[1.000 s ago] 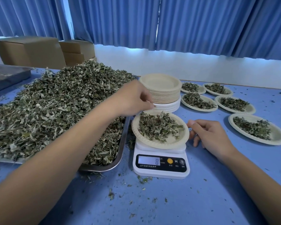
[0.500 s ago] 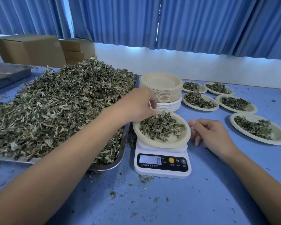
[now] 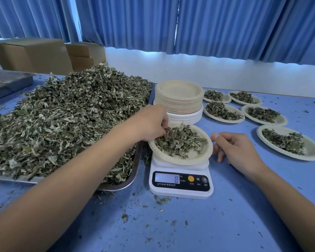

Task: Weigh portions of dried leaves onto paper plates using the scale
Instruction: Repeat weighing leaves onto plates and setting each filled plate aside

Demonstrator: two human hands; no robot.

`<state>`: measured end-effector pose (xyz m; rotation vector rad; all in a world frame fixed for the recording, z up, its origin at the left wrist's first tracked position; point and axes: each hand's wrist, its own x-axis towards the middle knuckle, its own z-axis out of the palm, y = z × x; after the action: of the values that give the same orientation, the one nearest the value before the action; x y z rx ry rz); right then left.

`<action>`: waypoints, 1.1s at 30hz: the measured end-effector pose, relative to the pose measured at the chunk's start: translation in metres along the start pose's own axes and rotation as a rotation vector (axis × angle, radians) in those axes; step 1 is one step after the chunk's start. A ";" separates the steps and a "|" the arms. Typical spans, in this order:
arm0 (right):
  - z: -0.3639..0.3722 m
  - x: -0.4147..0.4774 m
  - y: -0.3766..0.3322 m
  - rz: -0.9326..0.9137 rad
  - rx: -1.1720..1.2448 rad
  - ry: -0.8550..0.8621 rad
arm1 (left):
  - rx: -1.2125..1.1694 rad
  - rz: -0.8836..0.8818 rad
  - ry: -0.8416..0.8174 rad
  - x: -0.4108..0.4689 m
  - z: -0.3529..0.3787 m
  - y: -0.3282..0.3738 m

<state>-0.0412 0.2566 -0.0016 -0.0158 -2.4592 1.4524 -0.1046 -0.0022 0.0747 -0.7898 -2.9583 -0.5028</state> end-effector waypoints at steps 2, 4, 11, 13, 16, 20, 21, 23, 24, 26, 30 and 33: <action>0.000 0.000 0.001 0.002 0.001 0.002 | -0.035 0.006 0.026 0.001 -0.006 -0.002; 0.000 0.000 0.001 0.003 0.000 0.007 | -0.069 0.016 0.044 0.001 -0.011 -0.004; 0.000 0.001 0.001 0.003 0.000 0.006 | -0.163 0.045 0.072 -0.001 -0.014 -0.003; 0.001 0.001 0.001 0.005 0.002 0.004 | -0.226 0.043 0.046 -0.001 -0.015 -0.002; 0.001 0.001 0.001 0.007 -0.001 0.002 | -0.264 0.070 0.083 -0.002 -0.018 -0.003; 0.000 0.001 0.002 0.010 -0.004 0.002 | -0.301 0.070 0.116 -0.003 -0.024 -0.006; 0.000 0.001 0.001 0.010 -0.004 0.001 | -0.292 0.062 0.111 -0.003 -0.026 -0.008; 0.000 0.000 0.001 0.012 -0.007 -0.002 | -0.249 0.037 0.133 -0.003 -0.030 -0.013; 0.000 0.000 0.000 0.012 -0.010 -0.002 | -0.207 0.018 0.156 -0.003 -0.034 -0.016; 0.000 0.000 0.000 0.010 -0.018 -0.001 | -0.138 -0.036 0.182 -0.003 -0.040 -0.024; 0.001 -0.002 -0.005 0.001 -0.031 -0.006 | -0.043 -0.176 0.166 -0.004 -0.048 -0.044; 0.001 -0.004 -0.008 -0.009 -0.039 -0.007 | 0.085 -0.286 0.072 -0.005 -0.042 -0.061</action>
<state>-0.0369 0.2514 0.0036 -0.0074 -2.4898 1.4032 -0.1324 -0.0676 0.0962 -0.3336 -3.0145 -0.4027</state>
